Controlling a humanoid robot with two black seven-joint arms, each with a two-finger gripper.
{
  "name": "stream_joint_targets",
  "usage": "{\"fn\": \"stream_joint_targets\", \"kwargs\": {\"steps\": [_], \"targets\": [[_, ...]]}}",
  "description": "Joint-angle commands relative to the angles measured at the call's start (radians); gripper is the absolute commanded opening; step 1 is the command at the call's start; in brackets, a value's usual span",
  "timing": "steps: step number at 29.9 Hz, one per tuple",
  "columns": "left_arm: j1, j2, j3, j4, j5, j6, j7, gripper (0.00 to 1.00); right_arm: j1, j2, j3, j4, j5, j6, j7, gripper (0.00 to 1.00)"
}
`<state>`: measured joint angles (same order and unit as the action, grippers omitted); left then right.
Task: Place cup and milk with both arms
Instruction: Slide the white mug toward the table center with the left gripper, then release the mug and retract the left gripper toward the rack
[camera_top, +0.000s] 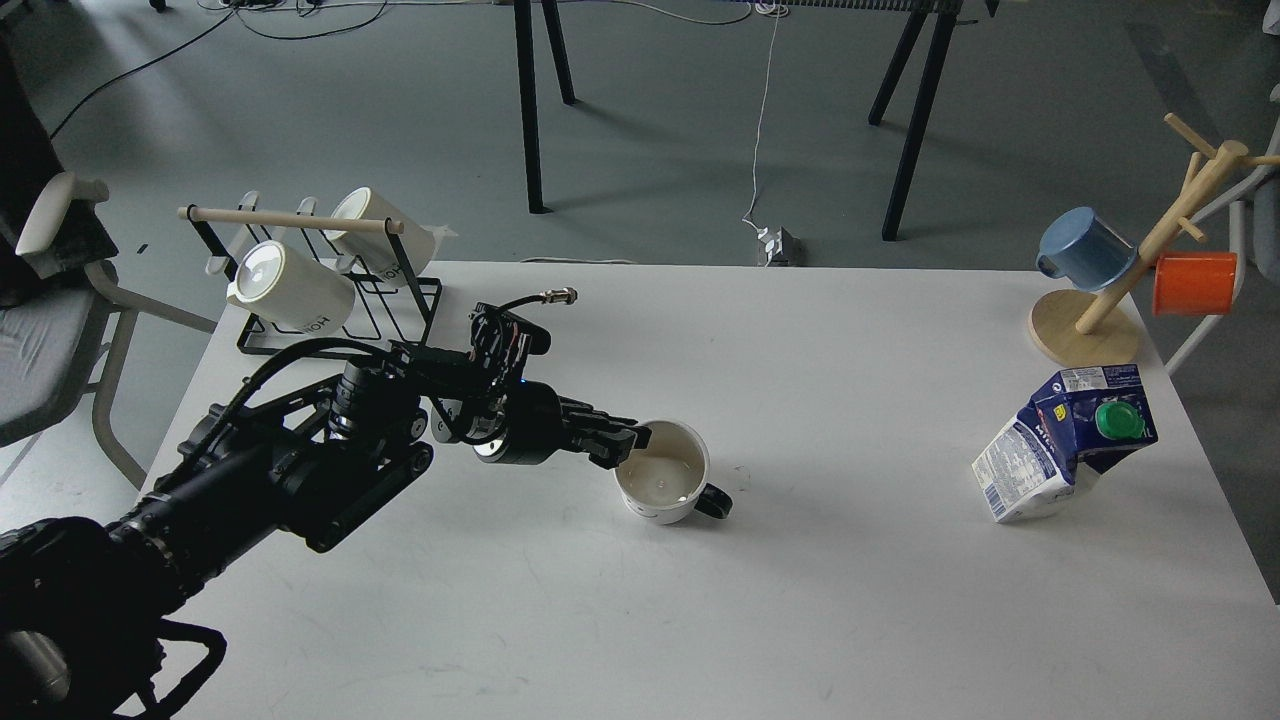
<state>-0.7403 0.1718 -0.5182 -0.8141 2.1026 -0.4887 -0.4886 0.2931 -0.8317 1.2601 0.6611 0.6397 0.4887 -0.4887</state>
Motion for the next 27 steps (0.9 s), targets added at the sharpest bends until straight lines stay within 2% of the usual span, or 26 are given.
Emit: {"fn": "stream_joint_targets", "kwargs": {"steps": [1,4,7,10,13,17,23,27], "targets": [[0.001,0.000,0.000,0.000,-0.001,0.000,0.000,0.30,-0.008,0.000,0.001,0.000,0.000,0.000,0.000,0.98],[-0.001,0.008,-0.003,-0.008,-0.007,0.000,0.000,0.47,-0.014,0.000,0.001,0.002,0.001,0.000,0.000,0.98],[-0.001,0.018,-0.019,-0.019,-0.045,0.000,0.000,0.83,-0.019,-0.001,0.001,0.009,0.003,0.000,0.000,0.98],[-0.005,0.043,-0.020,-0.026,-0.153,0.000,0.000,0.84,-0.025,-0.042,0.001,0.022,0.041,0.000,0.000,0.98],[-0.019,0.119,-0.028,-0.031,-0.297,0.000,0.000,0.84,-0.051,-0.102,0.001,0.034,0.099,0.000,0.000,0.98],[-0.040,0.198,-0.075,-0.030,-0.582,0.000,0.000,0.84,-0.124,-0.171,0.001,0.048,0.179,0.000,0.000,0.98],[-0.045,0.394,-0.086,-0.028,-1.002,0.000,0.000,0.84,-0.316,-0.190,-0.001,0.095,0.182,0.000,0.000,0.98],[-0.044,0.532,-0.086,-0.028,-1.147,0.000,0.000,0.85,-0.443,-0.188,-0.005,0.110,0.192,0.000,0.000,0.98]]}}
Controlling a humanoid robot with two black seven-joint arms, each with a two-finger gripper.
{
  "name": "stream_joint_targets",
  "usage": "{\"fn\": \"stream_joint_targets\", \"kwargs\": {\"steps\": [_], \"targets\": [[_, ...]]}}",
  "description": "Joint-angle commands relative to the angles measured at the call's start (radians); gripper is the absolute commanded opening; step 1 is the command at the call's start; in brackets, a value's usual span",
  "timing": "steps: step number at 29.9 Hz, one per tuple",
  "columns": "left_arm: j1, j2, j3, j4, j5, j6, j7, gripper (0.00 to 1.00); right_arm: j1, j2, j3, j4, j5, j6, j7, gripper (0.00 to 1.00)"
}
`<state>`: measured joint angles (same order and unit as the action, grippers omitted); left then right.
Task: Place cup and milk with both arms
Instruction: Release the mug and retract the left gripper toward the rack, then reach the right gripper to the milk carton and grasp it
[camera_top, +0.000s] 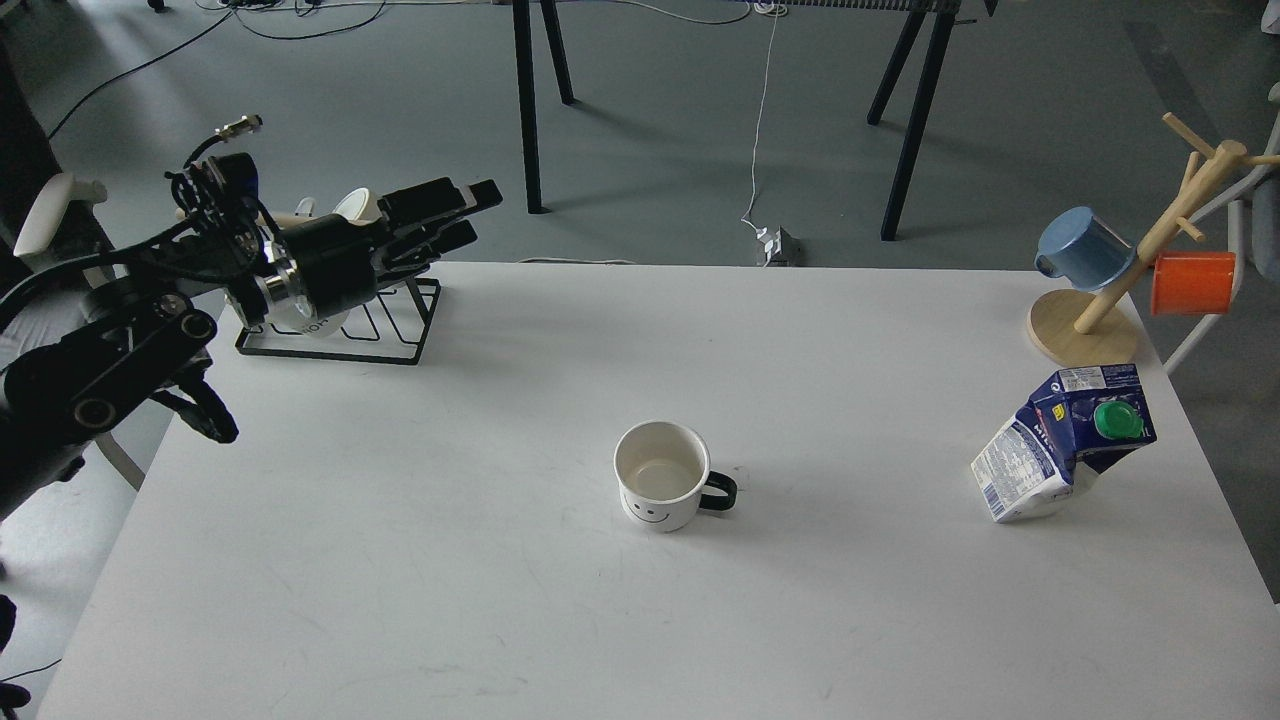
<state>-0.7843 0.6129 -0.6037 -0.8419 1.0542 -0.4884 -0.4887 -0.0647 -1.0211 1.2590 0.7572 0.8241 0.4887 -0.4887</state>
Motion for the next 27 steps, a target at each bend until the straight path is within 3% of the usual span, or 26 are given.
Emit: {"fn": "stream_joint_targets", "kwargs": {"steps": [1,8,15,27], "targets": [[0.003,0.109,-0.002,0.000,-0.115,0.000,0.000,0.85,-0.114,0.006,-0.007,0.034,0.013,0.000,0.000,0.98],[0.019,0.151,0.001,-0.002,-0.166,0.000,0.000,0.85,-0.251,0.084,-0.021,0.220,0.010,0.000,0.000,0.99],[0.026,0.142,0.005,-0.002,-0.164,0.000,0.000,0.85,-0.239,0.203,-0.122,0.228,-0.002,0.000,0.000,0.99],[0.062,0.140,0.008,-0.002,-0.164,0.000,0.000,0.86,-0.129,0.269,-0.136,0.226,-0.046,0.000,0.000,0.99]]}}
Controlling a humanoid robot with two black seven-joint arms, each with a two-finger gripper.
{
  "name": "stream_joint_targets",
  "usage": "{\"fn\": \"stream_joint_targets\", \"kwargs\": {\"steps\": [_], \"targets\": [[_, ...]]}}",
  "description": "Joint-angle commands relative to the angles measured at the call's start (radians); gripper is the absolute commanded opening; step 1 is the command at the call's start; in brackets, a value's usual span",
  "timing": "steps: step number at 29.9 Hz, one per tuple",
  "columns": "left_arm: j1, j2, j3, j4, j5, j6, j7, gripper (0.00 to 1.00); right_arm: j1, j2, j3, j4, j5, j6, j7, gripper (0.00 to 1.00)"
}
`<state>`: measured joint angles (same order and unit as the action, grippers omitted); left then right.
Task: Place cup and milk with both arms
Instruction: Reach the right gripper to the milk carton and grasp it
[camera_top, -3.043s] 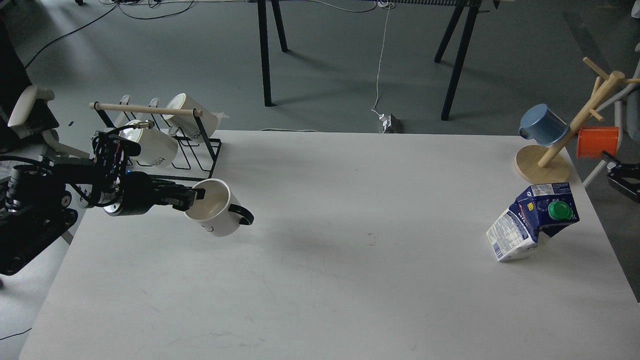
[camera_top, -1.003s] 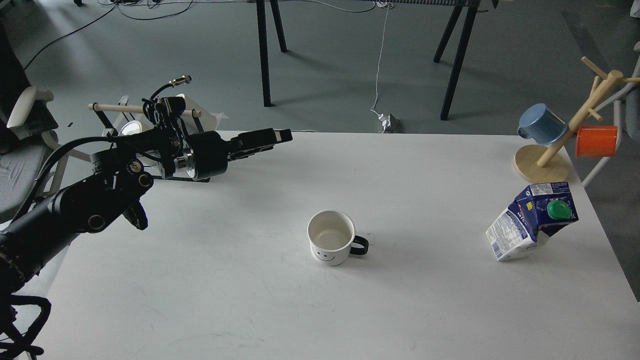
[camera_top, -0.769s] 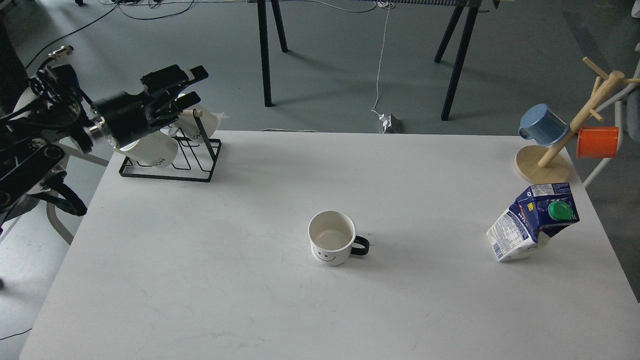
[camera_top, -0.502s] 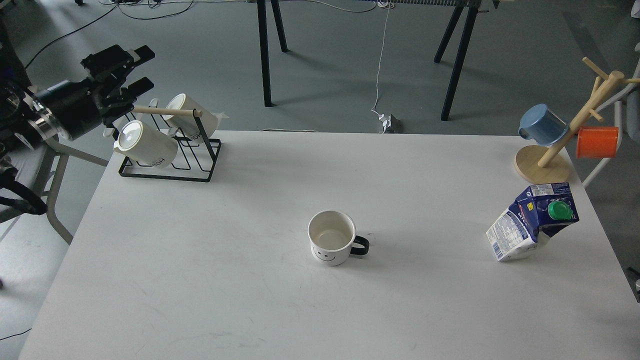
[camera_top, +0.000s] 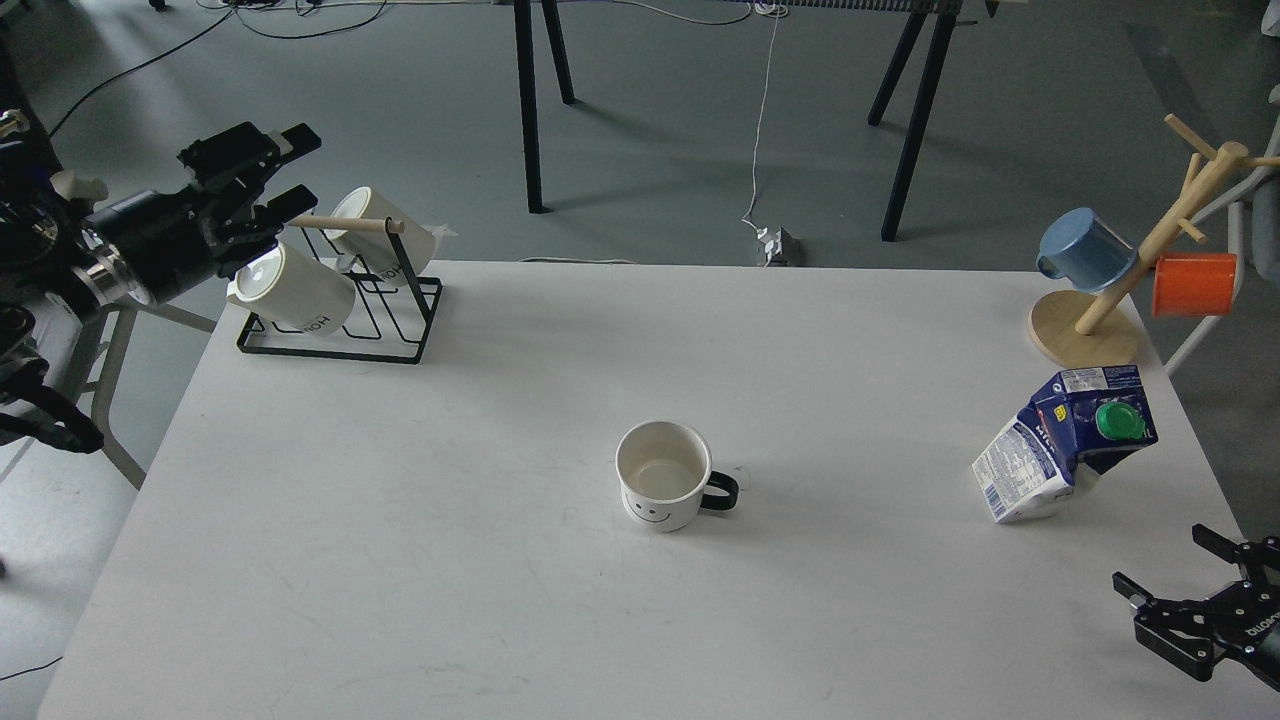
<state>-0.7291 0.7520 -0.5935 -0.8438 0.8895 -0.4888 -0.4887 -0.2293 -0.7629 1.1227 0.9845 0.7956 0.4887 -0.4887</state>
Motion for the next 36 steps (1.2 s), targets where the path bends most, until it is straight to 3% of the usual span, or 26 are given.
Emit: {"fn": "stream_joint_targets", "kwargs": {"steps": [1,30,36], "targets": [[0.008,0.004,-0.002,0.000,0.000,0.000,0.000,0.86,0.048,0.011,0.000,-0.003,-0.022,0.000,0.000,0.99],[0.063,0.018,-0.003,0.008,0.000,0.000,0.000,0.87,0.194,0.212,0.026,-0.015,-0.104,0.000,0.000,0.99],[0.079,0.017,-0.003,0.011,-0.001,0.000,0.000,0.87,0.199,0.255,0.072,-0.033,-0.091,0.000,0.000,0.94]]}}
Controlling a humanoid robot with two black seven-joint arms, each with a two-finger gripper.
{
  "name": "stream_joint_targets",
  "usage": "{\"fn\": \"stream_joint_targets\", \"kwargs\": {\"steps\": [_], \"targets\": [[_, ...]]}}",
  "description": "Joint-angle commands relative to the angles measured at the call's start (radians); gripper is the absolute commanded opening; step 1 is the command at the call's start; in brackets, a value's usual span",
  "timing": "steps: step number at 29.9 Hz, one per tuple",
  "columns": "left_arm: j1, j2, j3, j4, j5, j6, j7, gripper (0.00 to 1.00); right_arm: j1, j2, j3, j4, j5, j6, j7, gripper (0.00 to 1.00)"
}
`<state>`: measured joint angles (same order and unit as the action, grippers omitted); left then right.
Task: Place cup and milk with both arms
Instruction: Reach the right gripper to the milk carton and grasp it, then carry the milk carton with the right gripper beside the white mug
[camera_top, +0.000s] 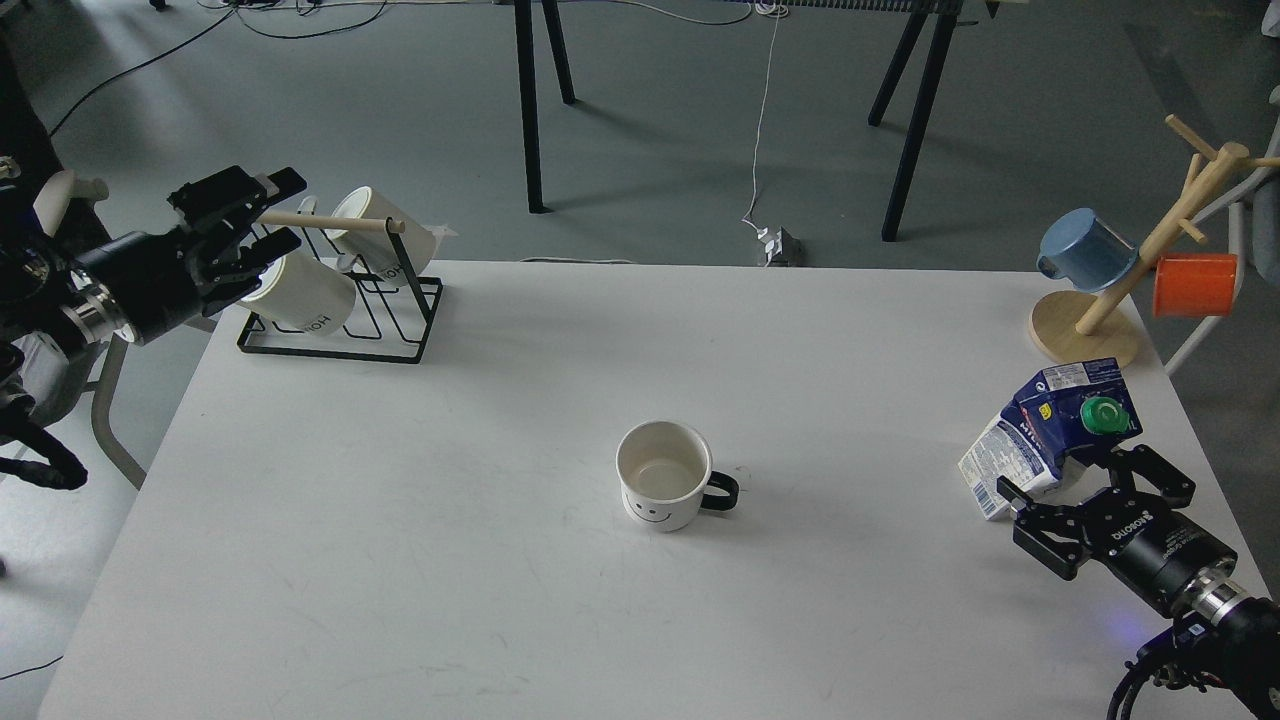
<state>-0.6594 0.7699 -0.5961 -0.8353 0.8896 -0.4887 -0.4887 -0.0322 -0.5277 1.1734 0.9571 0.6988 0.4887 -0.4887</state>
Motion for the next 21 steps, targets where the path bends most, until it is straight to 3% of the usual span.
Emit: {"fn": "stream_joint_targets", "kwargs": {"steps": [1,3,4,5,8,21], "targets": [[0.012,-0.001,-0.001,0.002,-0.001,0.000,0.000,0.87,0.002,0.025,0.026,-0.009,0.008,0.000,0.000,0.94],[0.014,-0.001,-0.001,0.002,-0.001,0.000,0.000,0.87,0.002,0.031,0.034,-0.009,0.021,0.000,0.000,0.87],[0.014,-0.001,-0.001,0.002,-0.001,0.000,0.000,0.87,0.002,0.032,0.037,-0.009,0.025,0.000,0.000,0.78],[0.014,-0.003,-0.001,0.005,-0.001,0.000,0.000,0.87,0.002,0.032,0.041,-0.009,0.027,0.000,0.000,0.62],[0.014,-0.003,-0.001,0.005,-0.001,0.000,0.000,0.87,0.002,0.032,0.049,-0.011,0.027,0.000,0.000,0.43],[0.026,-0.009,0.001,0.007,-0.001,0.000,0.000,0.87,0.055,0.087,0.031,0.014,0.034,0.000,0.000,0.36]]}}
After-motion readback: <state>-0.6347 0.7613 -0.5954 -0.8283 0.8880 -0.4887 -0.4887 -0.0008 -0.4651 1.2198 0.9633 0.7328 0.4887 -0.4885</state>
